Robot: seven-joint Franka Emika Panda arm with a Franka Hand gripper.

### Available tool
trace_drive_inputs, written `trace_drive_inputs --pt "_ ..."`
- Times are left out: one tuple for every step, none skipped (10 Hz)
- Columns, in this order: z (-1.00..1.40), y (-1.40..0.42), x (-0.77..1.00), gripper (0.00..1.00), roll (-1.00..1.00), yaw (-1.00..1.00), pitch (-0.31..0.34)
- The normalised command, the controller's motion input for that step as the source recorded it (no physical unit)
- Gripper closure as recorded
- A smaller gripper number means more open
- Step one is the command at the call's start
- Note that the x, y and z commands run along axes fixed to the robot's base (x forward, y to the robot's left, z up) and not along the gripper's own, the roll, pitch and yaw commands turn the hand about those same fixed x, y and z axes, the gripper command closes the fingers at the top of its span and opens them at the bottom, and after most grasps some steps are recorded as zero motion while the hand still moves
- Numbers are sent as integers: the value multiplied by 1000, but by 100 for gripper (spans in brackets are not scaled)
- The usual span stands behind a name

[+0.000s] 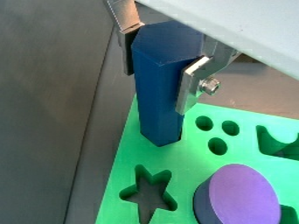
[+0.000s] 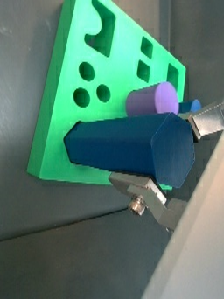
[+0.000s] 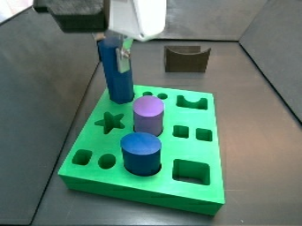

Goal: Pick up the hexagon object. Move up. Place the hexagon object on the fixture. Regrasp the hexagon object. Move to above the board. Insert the hexagon object.
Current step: Insert the hexagon object.

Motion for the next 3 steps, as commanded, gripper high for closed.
trace_drive_inputs --pt "-446 -31 0 100 41 69 0" --pt "0 0 -26 100 0 0 -36" --pt "0 0 0 100 1 0 0"
